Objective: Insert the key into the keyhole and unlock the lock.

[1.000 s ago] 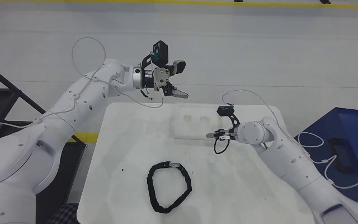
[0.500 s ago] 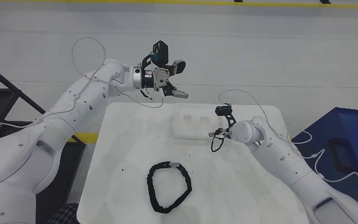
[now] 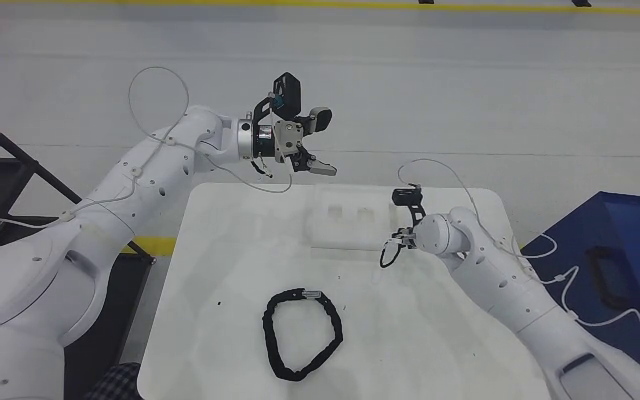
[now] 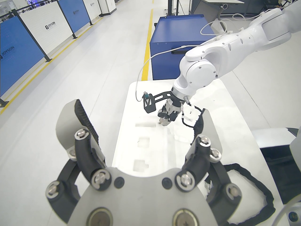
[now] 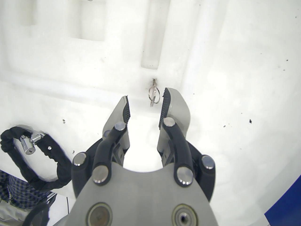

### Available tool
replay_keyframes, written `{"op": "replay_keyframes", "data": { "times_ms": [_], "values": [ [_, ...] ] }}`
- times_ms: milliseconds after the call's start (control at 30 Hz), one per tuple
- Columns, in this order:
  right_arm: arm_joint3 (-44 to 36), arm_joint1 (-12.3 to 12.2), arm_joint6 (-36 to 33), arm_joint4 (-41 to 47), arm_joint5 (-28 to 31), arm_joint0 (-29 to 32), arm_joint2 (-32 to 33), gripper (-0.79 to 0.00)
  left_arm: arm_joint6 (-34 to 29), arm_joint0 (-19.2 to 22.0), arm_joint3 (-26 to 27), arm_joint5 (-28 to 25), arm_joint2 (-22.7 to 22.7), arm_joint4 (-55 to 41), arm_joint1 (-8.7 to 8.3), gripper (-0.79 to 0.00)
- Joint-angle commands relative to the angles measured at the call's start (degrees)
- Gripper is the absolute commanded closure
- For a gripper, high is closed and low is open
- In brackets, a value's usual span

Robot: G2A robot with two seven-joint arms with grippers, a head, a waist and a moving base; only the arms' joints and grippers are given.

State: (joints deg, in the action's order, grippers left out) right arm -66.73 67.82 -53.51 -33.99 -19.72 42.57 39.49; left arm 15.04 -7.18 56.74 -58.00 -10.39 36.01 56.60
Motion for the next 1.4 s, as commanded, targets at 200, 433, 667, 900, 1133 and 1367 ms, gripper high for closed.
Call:
{"op": "replay_keyframes", "data": {
  "times_ms": [200,433,667,900,1133,1367],
  "values": [
    [0.4,0.5,2.1,-0.5,-1.8,1.1,1.1,-0.163,0.0,0.0,0.0,0.0,0.0,0.0,0.00,-0.785],
    [1.4,1.0,2.4,-0.3,-0.9,1.4,1.6,-0.151,0.0,0.0,0.0,0.0,0.0,0.0,0.00,-0.785],
    [3.0,1.7,3.0,0.1,-0.5,1.4,1.9,-0.046,0.0,0.0,0.0,0.0,0.0,0.0,0.00,-0.785],
    [4.0,2.2,3.3,-0.1,-0.5,1.5,2.4,0.000,0.0,0.0,0.0,0.0,0.0,0.0,0.00,-0.785],
    [1.8,2.0,1.2,-1.3,-0.9,1.4,4.1,0.000,0.0,0.0,0.0,0.0,0.0,0.0,0.00,-0.785],
    [-3.2,0.8,-4.2,-2.8,-0.2,1.8,7.2,0.000,0.0,0.0,0.0,0.0,0.0,0.0,0.00,-0.785]
  ]
}}
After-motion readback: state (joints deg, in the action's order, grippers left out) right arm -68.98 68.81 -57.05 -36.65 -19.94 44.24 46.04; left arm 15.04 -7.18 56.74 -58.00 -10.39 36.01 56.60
